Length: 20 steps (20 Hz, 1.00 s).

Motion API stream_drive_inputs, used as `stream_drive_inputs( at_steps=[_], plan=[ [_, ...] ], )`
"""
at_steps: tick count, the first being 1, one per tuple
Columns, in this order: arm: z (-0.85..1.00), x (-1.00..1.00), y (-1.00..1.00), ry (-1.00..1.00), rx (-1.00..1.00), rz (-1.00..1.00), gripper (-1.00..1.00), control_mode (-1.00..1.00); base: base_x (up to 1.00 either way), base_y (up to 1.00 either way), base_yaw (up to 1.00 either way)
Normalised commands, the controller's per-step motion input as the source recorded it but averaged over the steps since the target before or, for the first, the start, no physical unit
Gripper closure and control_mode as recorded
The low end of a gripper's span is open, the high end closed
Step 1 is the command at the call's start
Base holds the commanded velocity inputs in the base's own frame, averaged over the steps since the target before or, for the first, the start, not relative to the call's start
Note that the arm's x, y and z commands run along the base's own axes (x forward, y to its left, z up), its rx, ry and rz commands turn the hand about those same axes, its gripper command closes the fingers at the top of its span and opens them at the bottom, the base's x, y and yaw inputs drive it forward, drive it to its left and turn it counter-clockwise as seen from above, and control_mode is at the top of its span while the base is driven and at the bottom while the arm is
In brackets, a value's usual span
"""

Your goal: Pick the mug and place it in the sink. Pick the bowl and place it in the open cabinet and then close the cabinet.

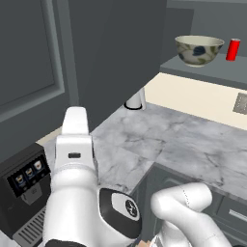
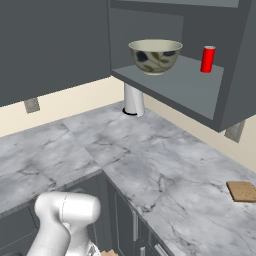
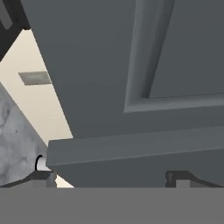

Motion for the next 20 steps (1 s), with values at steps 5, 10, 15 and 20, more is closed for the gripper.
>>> stream_drive_inputs(
  at_steps=[5,10,15,20],
  plan=[
    [-0.09,0.21,0.23,0.00,0.00,0.00,-1.00,-1.00,0.00,0.00,0.00],
    [-0.02,0.24,0.08,0.00,0.00,0.00,-1.00,-1.00,0.00,0.00,0.00],
    [-0.02,0.32,0.01,0.00,0.00,0.00,-1.00,-1.00,0.00,0.00,0.00],
    [-0.10,0.35,0.12,0.00,0.00,0.00,-1.00,-1.00,0.00,0.00,0.00]
  ],
)
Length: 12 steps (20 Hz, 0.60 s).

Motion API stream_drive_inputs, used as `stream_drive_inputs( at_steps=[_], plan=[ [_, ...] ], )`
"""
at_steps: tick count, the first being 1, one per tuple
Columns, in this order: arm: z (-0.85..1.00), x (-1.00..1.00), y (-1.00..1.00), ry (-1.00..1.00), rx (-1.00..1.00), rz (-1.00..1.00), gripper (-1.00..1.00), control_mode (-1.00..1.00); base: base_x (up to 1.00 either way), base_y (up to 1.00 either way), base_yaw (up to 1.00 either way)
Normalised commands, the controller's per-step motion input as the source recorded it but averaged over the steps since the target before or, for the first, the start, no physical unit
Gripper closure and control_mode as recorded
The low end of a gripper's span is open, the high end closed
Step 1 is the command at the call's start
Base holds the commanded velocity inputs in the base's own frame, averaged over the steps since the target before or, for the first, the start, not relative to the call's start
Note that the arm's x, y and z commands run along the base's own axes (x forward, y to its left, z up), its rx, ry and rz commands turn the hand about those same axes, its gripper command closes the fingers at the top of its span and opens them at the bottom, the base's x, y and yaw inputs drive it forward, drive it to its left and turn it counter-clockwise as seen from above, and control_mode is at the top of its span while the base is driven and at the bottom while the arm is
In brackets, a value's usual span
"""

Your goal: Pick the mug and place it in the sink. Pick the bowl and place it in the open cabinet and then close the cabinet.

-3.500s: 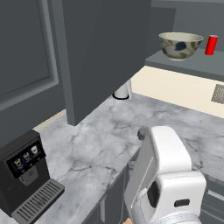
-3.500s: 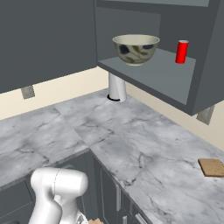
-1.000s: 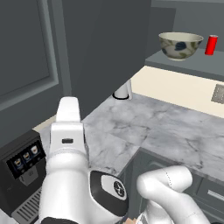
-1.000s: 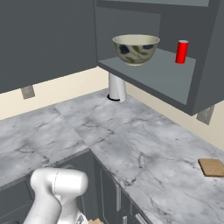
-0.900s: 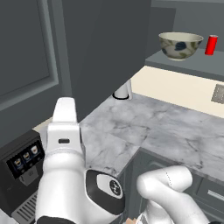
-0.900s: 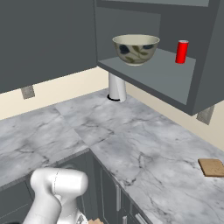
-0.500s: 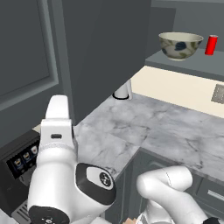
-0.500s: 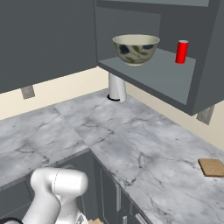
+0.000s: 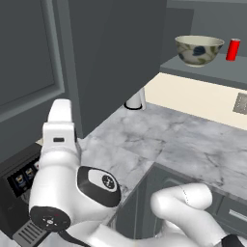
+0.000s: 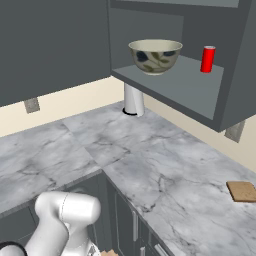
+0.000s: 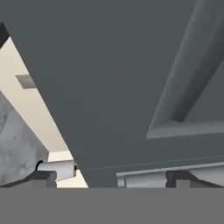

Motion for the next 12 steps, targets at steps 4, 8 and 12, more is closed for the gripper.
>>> stream_drive_inputs(
  at_steps=[4,8,12],
  plan=[
    [-0.12,0.42,0.07,0.00,0.00,0.00,-1.00,-1.00,0.00,0.00,0.00],
    [-0.05,0.29,0.00,0.00,0.00,0.00,-1.00,-1.00,0.00,0.00,0.00],
    [-0.02,0.22,0.00,0.00,0.00,0.00,-1.00,-1.00,0.00,0.00,0.00]
  ],
)
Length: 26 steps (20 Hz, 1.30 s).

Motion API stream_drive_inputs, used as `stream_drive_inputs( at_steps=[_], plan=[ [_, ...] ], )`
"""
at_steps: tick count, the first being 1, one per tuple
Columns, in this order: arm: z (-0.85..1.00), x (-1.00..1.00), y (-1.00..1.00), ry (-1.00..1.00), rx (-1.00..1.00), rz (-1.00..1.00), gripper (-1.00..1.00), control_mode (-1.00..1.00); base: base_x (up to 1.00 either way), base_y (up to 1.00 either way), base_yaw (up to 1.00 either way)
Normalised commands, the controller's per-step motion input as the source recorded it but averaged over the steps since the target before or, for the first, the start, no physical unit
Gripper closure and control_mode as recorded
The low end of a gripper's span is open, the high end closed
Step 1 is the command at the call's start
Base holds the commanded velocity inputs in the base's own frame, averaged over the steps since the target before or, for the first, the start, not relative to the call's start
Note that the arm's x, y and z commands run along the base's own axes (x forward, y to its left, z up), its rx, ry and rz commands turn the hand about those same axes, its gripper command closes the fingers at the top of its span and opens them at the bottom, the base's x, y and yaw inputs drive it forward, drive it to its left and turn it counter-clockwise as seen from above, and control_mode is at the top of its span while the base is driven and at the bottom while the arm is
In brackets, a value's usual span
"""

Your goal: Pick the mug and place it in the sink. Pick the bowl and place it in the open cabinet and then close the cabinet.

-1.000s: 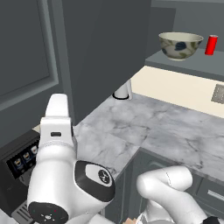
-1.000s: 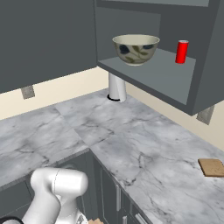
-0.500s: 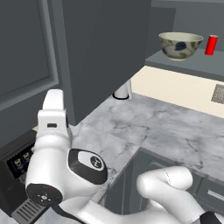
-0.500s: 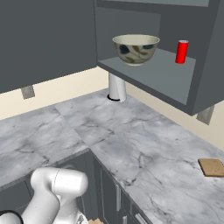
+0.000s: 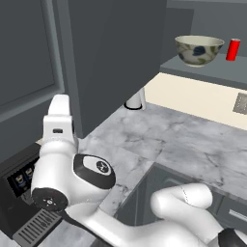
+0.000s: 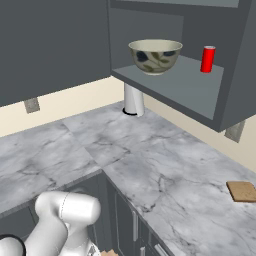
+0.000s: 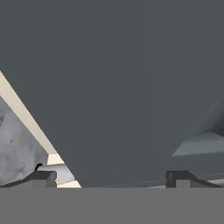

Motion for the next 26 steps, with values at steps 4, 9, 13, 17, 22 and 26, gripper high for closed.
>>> stream_drive_inputs(
  at_steps=[4,9,13,17,22,26],
  plan=[
    [0.00,0.06,0.00,0.00,0.00,-0.01,-1.00,-1.00,0.00,0.00,0.00],
    [0.00,-0.06,0.00,-0.02,0.00,-0.07,-1.00,-1.00,0.00,0.00,0.00],
    [0.00,-0.10,-0.05,-0.05,0.00,-0.11,-1.00,-1.00,0.00,0.00,0.00],
    [0.00,-0.05,-0.16,-0.04,0.00,-0.13,-1.00,-1.00,0.00,0.00,0.00],
    [0.00,0.00,-0.22,-0.01,0.00,-0.14,-1.00,-1.00,0.00,0.00,0.00],
    [0.00,-0.05,-0.28,-0.02,0.01,-0.14,-1.00,-1.00,0.00,0.00,0.00]
  ],
)
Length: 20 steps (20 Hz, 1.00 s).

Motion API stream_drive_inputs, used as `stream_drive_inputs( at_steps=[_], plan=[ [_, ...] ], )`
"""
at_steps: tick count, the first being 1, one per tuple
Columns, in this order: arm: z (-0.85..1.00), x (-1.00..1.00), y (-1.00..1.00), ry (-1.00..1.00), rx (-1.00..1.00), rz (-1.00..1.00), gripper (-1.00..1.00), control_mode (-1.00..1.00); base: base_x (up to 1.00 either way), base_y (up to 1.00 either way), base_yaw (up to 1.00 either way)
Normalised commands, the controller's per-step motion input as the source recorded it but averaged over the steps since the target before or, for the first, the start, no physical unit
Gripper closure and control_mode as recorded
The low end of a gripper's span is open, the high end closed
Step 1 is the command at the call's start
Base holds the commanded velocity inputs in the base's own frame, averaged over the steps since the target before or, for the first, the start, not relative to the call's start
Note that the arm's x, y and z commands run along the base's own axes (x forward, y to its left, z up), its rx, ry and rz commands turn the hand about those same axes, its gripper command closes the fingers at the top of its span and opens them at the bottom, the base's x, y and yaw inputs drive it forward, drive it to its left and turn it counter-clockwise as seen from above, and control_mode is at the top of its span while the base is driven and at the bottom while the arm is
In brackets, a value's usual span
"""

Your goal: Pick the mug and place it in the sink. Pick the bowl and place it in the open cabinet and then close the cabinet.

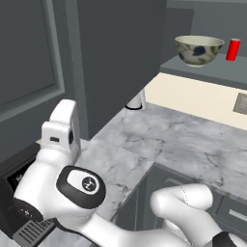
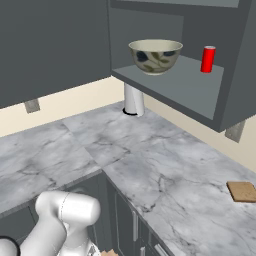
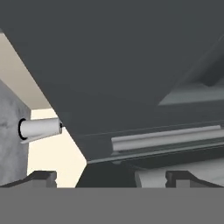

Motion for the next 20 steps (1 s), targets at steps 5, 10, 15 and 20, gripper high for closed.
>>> stream_drive_inputs(
  at_steps=[5,10,15,20],
  plan=[
    [0.00,-0.04,-0.39,-0.04,0.03,-0.14,-1.00,-1.00,0.00,0.00,0.00],
    [0.00,-0.02,-0.42,-0.04,0.03,-0.13,-1.00,-1.00,0.00,0.00,0.00],
    [0.00,-0.24,-0.54,-0.06,0.08,-0.11,-1.00,-1.00,0.00,0.00,0.00],
    [0.00,-0.21,-0.57,-0.04,0.09,-0.08,-1.00,-1.00,0.00,0.00,0.00]
  ],
)
